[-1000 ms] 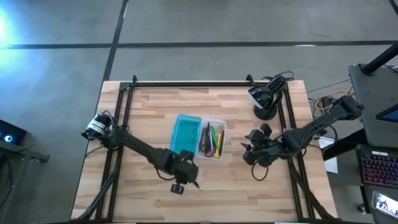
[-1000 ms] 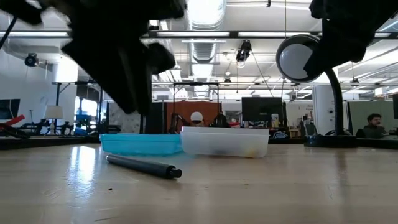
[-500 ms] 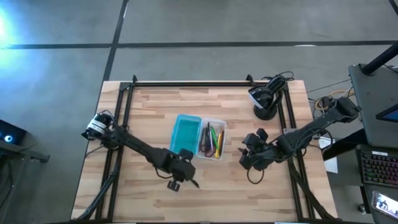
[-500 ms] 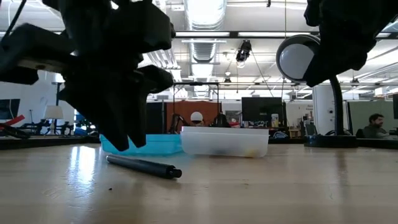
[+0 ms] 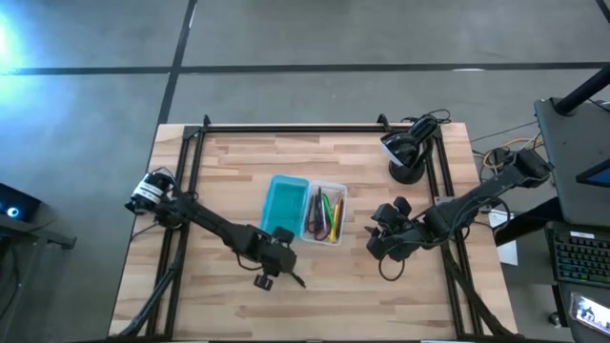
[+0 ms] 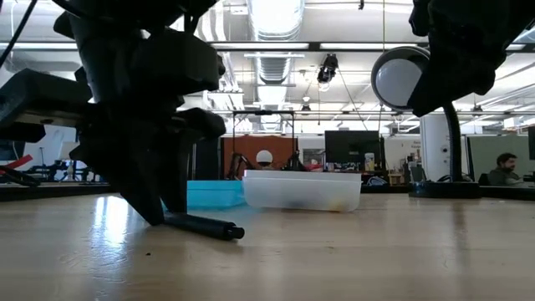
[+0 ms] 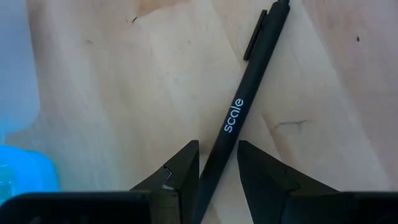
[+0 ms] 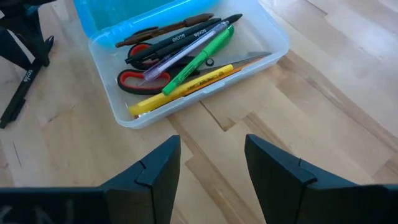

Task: Pick & place school supplies into a supply box
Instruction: Put the black pen into the supply box

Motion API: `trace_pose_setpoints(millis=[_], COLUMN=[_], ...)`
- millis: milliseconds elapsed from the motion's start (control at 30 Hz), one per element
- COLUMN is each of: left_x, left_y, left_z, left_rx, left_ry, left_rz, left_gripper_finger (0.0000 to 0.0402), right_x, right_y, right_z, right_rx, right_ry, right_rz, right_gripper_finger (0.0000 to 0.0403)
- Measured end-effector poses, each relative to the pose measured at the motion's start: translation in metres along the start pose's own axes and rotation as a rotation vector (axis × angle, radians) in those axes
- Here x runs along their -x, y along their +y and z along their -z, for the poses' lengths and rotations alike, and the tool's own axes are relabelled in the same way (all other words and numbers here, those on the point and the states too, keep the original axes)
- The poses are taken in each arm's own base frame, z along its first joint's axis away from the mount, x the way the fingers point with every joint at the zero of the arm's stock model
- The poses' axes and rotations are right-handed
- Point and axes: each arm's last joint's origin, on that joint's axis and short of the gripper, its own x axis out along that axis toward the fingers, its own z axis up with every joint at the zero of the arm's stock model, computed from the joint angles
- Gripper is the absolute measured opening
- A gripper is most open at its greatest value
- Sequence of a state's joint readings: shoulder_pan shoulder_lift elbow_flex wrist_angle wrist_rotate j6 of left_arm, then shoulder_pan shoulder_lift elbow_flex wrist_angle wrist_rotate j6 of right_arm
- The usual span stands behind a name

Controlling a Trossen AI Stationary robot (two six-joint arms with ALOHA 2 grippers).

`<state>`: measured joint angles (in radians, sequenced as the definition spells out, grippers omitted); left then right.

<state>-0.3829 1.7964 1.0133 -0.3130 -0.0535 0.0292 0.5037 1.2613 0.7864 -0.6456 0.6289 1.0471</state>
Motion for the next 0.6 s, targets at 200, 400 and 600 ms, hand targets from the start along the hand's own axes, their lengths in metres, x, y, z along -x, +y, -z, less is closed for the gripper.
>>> trace_pose_setpoints(millis=[200,400,600], left_x=[-0.0005,-0.0007,0.0013], left_y=[0.0063,0.0074,0.0084], left_z=[0.001,0.0013,-0.003], left_rx=[0.129,0.129,0.35], left_ry=[0.005,0.007,0.011], left_rz=[0.065,0.051,0.058], left_gripper_finger=[0.0088,0.0032,0.0012], right_x=[-0.0001,-0.0006,-0.0006], right_y=[-0.0002,-0.0007,-0.0008], right_z=[0.0,-0.0003,-0.0003], right_rx=[0.002,0.003,0.006], right_ry=[-0.001,-0.001,-0.003], right_rz=[0.002,0.005,0.007], right_gripper_finger=[0.0171,0.0171,0.0171])
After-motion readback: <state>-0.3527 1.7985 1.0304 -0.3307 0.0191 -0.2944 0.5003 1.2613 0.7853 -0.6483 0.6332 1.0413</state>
